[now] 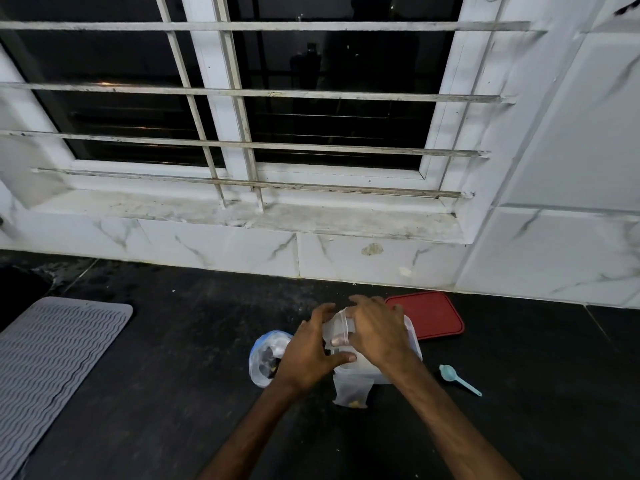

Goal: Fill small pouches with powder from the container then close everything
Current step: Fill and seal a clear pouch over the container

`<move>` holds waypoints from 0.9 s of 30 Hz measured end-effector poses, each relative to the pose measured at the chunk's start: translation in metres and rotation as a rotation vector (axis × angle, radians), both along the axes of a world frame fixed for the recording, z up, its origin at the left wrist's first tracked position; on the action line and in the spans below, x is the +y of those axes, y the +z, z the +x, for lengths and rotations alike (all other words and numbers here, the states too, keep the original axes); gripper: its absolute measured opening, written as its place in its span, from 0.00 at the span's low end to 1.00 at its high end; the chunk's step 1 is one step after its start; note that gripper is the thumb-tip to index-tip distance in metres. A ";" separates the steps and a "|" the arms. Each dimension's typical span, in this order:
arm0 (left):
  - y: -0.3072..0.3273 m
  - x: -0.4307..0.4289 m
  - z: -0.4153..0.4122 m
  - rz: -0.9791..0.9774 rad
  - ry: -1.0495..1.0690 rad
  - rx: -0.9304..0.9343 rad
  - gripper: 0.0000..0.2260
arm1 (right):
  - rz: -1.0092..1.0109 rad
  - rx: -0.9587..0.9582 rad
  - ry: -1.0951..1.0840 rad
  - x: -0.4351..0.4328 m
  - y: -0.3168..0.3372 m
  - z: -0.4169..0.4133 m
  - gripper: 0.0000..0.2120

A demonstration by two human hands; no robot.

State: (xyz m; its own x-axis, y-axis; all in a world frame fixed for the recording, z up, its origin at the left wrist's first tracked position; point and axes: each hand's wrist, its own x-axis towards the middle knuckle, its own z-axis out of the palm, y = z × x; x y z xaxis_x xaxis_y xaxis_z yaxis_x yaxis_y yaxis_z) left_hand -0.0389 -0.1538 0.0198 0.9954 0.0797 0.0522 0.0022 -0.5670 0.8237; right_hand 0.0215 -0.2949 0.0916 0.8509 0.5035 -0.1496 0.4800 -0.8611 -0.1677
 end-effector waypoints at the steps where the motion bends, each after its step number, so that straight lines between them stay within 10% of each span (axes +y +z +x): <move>1: 0.001 -0.002 0.000 0.005 0.022 0.002 0.33 | 0.021 0.030 0.012 0.000 0.000 0.000 0.24; 7: 0.004 -0.015 -0.004 0.156 0.157 -0.111 0.17 | 0.253 0.075 -0.060 0.003 0.006 -0.010 0.07; 14: -0.001 -0.037 -0.014 0.372 0.210 -0.204 0.24 | -0.031 0.199 -0.050 0.008 0.012 -0.013 0.22; 23: 0.005 -0.040 -0.012 0.172 0.356 -0.086 0.18 | 0.164 0.221 -0.033 0.006 0.016 -0.016 0.12; 27: -0.002 -0.040 -0.018 0.174 0.355 -0.085 0.19 | -0.127 0.288 -0.011 0.012 0.022 -0.022 0.23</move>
